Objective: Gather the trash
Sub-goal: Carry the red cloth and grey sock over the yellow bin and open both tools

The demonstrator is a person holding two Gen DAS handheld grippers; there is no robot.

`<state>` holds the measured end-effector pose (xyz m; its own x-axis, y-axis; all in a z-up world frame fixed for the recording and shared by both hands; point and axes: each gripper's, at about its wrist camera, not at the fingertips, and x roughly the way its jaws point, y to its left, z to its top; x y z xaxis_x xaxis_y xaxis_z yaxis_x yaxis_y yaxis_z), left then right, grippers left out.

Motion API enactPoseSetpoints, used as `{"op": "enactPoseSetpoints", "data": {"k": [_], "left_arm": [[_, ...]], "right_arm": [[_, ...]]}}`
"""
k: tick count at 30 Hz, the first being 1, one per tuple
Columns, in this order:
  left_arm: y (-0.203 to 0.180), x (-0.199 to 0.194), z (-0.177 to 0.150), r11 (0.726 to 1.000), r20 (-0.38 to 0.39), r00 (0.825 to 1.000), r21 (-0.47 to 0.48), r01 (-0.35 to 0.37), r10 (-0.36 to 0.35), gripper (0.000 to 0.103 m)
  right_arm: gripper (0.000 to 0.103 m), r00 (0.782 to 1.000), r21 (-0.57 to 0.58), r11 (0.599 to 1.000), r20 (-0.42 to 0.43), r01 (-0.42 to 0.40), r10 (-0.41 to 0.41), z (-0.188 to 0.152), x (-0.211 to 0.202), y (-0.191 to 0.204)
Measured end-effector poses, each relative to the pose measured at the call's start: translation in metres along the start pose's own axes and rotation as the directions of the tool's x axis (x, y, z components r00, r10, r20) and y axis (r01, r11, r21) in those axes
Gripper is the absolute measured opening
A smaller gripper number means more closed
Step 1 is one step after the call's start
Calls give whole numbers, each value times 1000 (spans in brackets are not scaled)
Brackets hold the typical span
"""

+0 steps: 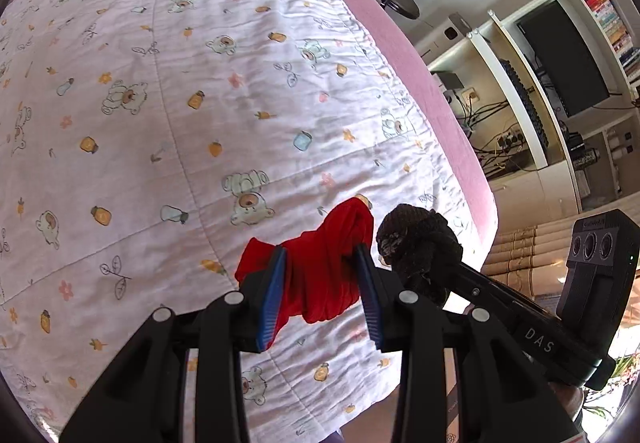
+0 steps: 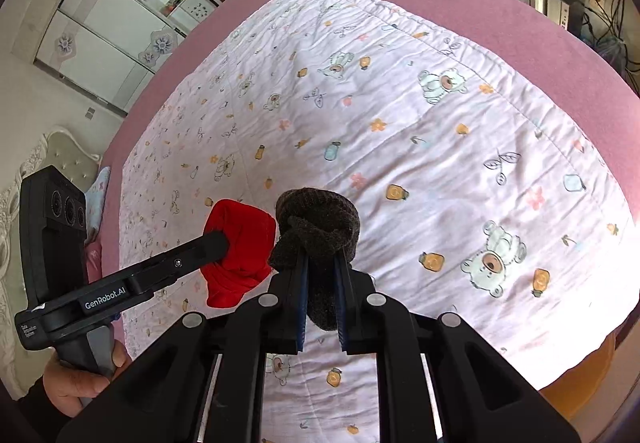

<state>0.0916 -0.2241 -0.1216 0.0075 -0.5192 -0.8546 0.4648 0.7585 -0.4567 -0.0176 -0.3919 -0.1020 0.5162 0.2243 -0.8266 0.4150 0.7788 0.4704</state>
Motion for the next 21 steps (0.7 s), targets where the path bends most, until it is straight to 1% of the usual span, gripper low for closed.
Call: {"op": "enactPoseSetpoints", "data": {"k": [3,6,9,12,16,19,21], "left_arm": [[-43,24,-19,997,-64,998,77,32,-27,36],[-89,50,-40,986,-128,991,152,66,-46,36],[-132,74,-63,972,-188,981,214,96,-56,36],[-173,99,-89,958,-246,968,261,121,-56,36],[-220,132,-125,940,-321,946,309,148,-43,36],[-247,157,-151,929,-382,924,329,167,-31,36],[-264,173,-168,919,-417,909,351,182,-21,36]], "right_arm": [[12,999,85,996,30,42,-44,-25,-30,-42],[12,994,174,982,61,75,-86,-49,-61,-82],[12,989,260,961,85,98,-124,-74,-92,-122],[12,982,349,929,92,124,-166,-101,-120,-163],[12,971,443,880,78,170,-227,-139,-149,-214],[12,965,523,830,49,196,-259,-168,-162,-250],[12,962,559,804,40,204,-271,-184,-168,-269]]}}
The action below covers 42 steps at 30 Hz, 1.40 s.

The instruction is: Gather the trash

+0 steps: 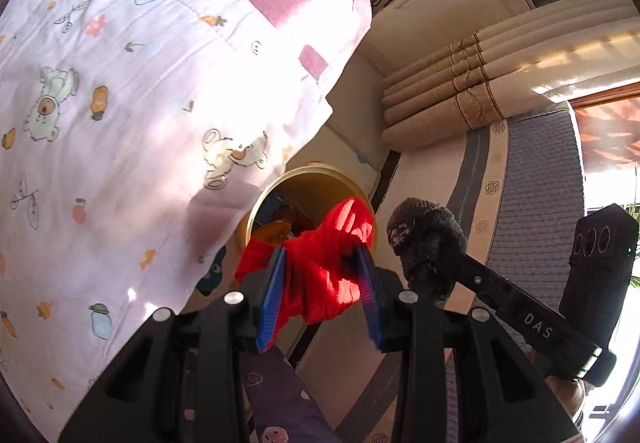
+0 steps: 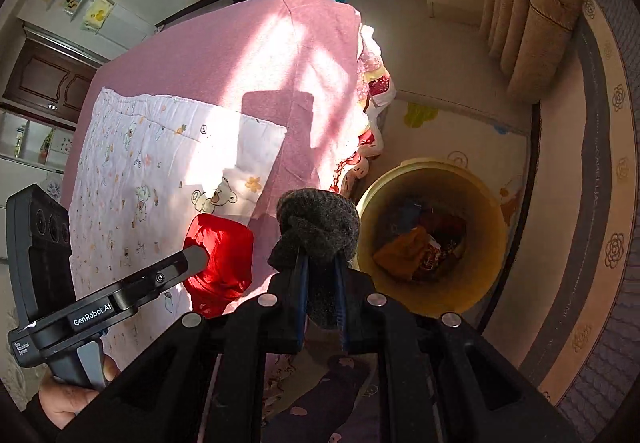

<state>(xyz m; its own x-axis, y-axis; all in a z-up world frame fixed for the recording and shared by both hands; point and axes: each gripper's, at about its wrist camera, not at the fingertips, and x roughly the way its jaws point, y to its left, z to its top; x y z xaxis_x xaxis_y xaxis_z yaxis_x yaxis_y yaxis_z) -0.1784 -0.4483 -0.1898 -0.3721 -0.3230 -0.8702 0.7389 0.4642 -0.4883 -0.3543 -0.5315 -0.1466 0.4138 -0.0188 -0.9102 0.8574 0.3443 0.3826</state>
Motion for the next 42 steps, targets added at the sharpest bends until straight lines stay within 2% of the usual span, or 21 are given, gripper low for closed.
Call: {"op": "enactPoseSetpoints", "data": {"k": [3,4,5,6,7,8,15,22,27,34,42], "left_arm": [[-28,28,-2,999,-48,999,44,6,-4,37],[-36,35,-3,998,-60,998,56,9,-6,38],[-44,42,-3,998,-74,997,67,8,-3,46],[-51,49,-4,997,-91,996,78,5,2,66],[-56,56,-4,997,-108,994,83,-3,12,76],[-61,62,-5,996,-120,993,88,-11,21,83],[-64,74,-2,996,-147,987,75,-48,58,83],[-54,56,5,997,-113,992,63,-43,50,83],[-36,33,7,998,-71,996,39,-44,47,83],[11,-8,-2,998,-13,999,-43,-47,47,83],[77,-60,-24,985,53,995,-154,-72,81,83]], "right_arm": [[13,1000,54,999,-3,10,-10,-5,-5,-31],[17,1000,65,998,-4,11,-11,-6,-6,-39],[20,1000,78,997,-4,12,-12,-7,-6,-45],[23,1000,93,996,-2,11,-11,-6,-7,-52],[34,1000,108,994,-4,5,-4,-7,-8,-58],[38,1000,118,993,-1,11,-11,-7,-10,-63],[38,1000,137,990,5,22,-23,-3,-15,-83],[38,1000,93,996,-2,3,-3,6,-13,-65],[38,1000,22,1000,-17,-12,12,12,-8,-32],[38,998,-87,996,-48,-38,33,14,6,25],[38,992,-246,965,-112,-90,63,3,27,110]]}}
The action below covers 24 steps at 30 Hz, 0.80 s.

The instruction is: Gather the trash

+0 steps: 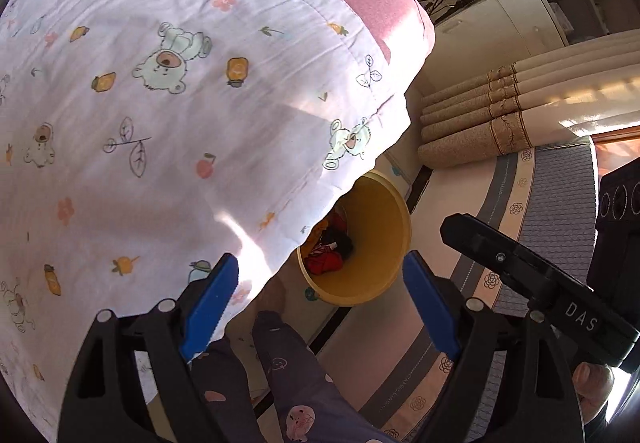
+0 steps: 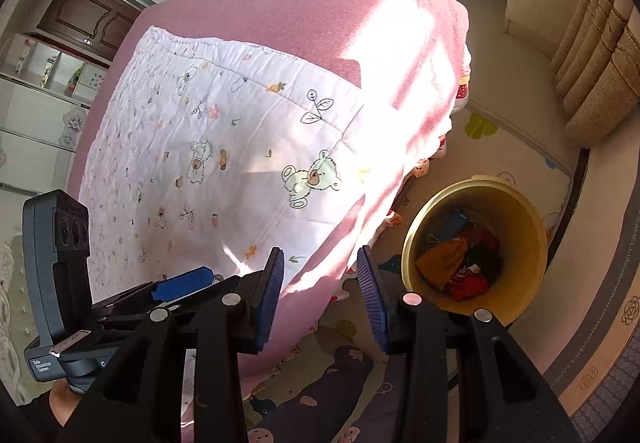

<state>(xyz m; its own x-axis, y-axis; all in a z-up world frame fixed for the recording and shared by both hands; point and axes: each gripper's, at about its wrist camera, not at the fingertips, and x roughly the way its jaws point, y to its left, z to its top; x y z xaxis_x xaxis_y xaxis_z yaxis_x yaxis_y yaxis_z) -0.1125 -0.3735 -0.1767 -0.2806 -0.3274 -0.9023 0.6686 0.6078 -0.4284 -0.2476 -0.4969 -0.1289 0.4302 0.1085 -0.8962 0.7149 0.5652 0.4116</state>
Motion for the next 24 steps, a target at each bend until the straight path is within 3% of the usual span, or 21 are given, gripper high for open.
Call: {"op": "enactPoseSetpoints", "data": {"k": [13,24], "left_arm": [[141,-110,-35,974,165,983,-221,-39,77,84],[206,-184,-79,912,267,942,-402,-83,203,86]], "right_arm": [[37,995,-296,953,-94,-72,46,0,51,165],[37,985,-529,836,-160,-142,65,-13,67,277]]}}
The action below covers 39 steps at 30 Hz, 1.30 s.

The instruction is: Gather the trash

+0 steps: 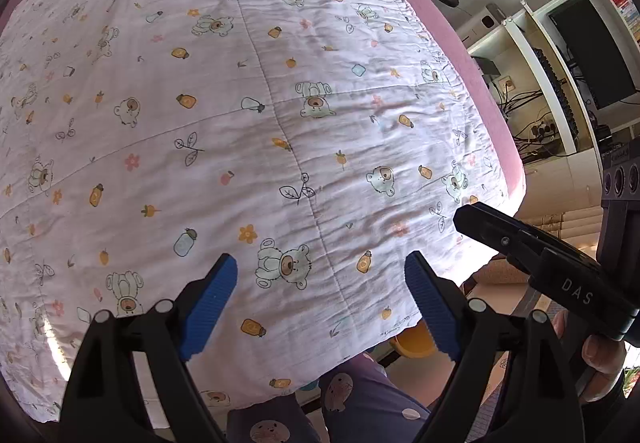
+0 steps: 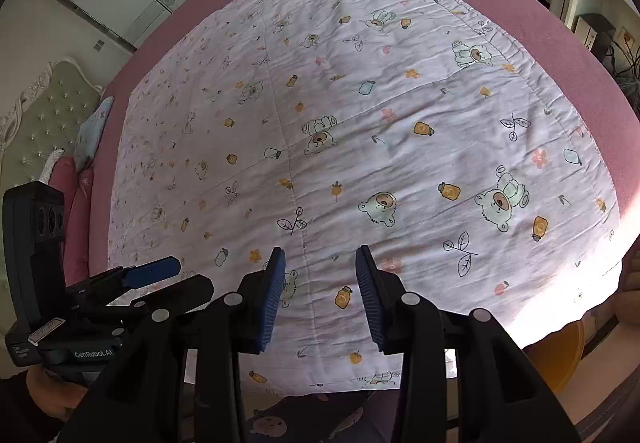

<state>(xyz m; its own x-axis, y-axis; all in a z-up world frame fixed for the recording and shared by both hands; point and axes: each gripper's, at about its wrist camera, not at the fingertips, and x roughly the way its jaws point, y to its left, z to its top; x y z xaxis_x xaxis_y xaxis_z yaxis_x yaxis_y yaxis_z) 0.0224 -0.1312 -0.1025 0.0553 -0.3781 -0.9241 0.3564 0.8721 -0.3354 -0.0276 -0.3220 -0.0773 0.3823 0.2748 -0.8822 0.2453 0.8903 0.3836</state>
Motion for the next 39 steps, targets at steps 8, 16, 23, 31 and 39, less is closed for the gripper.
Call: {"op": "enactPoseSetpoints", "data": {"k": [8,16,23,31,39], "left_arm": [[15,-40,1,991,76,995,-120,-57,66,88],[16,-67,3,969,114,985,-229,-97,126,90],[13,-84,1,944,145,973,-305,-129,180,97],[7,-101,-12,931,126,969,-327,-162,213,99],[13,-122,-22,899,173,947,-397,-184,270,99]], "right_arm": [[37,998,-140,989,-44,-43,37,28,-7,41],[39,996,-203,977,-82,-63,47,49,-21,55],[49,993,-272,959,-102,-79,53,56,-32,69],[62,993,-339,936,-96,-100,71,58,-46,85],[73,994,-354,930,-67,-100,81,67,-61,91]]}}
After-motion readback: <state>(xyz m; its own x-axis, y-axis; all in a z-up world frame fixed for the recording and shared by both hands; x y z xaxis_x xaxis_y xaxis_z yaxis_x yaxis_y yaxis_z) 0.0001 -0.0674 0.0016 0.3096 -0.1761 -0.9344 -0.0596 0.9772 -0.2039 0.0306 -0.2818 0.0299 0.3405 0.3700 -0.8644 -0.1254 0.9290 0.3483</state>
